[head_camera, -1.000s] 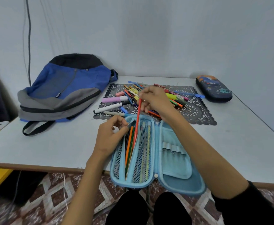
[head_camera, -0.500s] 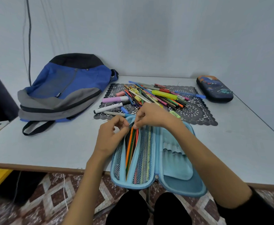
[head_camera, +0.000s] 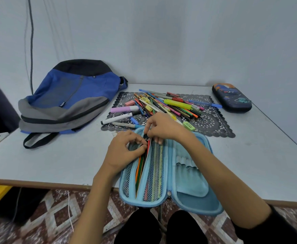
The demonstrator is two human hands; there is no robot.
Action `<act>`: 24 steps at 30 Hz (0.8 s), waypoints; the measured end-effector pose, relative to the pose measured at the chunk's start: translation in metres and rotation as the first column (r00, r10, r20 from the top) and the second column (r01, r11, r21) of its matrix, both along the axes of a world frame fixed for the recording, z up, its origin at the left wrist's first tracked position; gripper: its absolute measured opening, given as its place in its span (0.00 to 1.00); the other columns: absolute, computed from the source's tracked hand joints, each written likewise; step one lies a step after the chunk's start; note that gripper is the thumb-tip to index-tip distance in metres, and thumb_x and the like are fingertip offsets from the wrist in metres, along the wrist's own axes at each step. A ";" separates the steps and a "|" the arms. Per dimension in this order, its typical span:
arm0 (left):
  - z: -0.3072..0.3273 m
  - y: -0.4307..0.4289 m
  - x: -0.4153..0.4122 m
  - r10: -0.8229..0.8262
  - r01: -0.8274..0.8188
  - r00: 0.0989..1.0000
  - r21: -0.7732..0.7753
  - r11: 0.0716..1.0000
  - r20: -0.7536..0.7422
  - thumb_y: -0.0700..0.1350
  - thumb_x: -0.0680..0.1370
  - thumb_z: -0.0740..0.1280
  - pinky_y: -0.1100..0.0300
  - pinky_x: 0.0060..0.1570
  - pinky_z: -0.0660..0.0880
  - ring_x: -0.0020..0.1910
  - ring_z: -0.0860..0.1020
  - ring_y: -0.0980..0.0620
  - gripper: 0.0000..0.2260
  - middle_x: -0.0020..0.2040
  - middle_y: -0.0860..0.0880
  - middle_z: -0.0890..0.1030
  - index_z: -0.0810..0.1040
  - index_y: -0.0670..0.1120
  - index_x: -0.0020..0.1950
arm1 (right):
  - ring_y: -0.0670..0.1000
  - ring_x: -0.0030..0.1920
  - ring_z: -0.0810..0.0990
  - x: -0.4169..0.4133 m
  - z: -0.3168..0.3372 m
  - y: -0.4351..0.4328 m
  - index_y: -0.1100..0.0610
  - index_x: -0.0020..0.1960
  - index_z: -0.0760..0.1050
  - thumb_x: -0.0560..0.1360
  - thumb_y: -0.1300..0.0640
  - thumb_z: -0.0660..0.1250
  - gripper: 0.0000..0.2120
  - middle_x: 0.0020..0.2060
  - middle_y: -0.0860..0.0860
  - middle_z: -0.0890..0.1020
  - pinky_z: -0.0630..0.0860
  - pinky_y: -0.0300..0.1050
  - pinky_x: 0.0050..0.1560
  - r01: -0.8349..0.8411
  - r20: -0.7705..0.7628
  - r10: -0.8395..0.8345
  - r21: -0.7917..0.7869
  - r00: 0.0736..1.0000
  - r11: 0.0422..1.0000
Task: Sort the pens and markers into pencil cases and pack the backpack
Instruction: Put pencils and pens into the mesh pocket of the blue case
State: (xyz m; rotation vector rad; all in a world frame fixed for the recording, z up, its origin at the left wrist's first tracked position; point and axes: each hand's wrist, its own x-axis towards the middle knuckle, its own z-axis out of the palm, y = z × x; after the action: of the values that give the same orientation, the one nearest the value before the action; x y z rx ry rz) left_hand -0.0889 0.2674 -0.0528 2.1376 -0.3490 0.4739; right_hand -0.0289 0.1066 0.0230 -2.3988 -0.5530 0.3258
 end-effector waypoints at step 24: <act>-0.006 0.001 0.008 -0.013 0.006 0.998 0.131 0.991 0.059 0.64 0.66 0.67 0.51 0.46 0.67 0.43 0.70 0.55 0.12 0.41 0.58 0.78 0.78 0.61 0.44 | 0.53 0.25 0.77 0.003 -0.010 0.002 0.62 0.44 0.77 0.73 0.69 0.68 0.03 0.26 0.55 0.79 0.76 0.41 0.25 0.094 -0.060 -0.079 0.315 0.995 0.944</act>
State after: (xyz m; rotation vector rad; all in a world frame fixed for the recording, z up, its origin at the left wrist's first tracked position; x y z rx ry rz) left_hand -0.0814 0.2685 -0.0583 2.2505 -0.4340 0.5227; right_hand -0.0257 0.1082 0.0130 -2.0907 -0.4401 0.2332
